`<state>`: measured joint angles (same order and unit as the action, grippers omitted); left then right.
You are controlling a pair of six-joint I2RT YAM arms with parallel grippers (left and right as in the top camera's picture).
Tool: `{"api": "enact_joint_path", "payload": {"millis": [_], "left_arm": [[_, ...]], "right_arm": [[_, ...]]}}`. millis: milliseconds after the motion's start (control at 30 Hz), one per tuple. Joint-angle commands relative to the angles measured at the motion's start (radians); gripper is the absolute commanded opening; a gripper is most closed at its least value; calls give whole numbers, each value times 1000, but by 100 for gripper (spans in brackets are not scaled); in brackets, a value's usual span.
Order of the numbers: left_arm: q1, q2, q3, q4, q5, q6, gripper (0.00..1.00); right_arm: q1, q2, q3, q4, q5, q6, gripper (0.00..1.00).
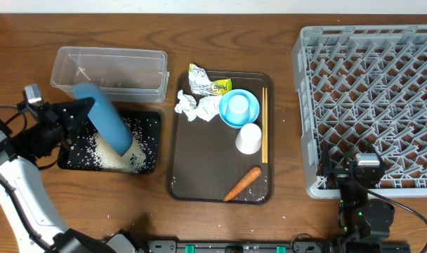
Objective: Sort waste into correct bins and load items into the dishwasher rack
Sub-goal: 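Tilt the blue plate with the left gripper, pouring rice onto black tray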
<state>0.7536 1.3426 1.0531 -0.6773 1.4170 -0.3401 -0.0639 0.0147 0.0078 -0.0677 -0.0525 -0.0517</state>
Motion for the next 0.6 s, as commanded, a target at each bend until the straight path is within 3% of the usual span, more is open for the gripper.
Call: {"api": "enact_joint_path", "payload": {"millis": [0,167,267,333,433,533,567], "left_arm": [[12,-3,-2,-3,66,-7,6],[19,5,-2,28,5,-40,6],[19,16,-2,28,90,-32,6],[20,18,-2,35,42,-33,6],[20,18,-2,7,100,-14,6],[20,22,-2,33,33,-42,6],[20,25,-2,15,88,-47,6]], "right_arm": [[-2,-6,-2,-3,-4,13,99],[-2,-6,-2,-3,-4,13,99],[-2,-6,-2,-3,-4,13,99],[-2,-6,-2,-3,-4,13,99],[-2,-6,-2,-3,-4,13,99],[-2,-6,-2,-3,-4,13,99],[-2,-6,-2,-3,-4,13,99]]}}
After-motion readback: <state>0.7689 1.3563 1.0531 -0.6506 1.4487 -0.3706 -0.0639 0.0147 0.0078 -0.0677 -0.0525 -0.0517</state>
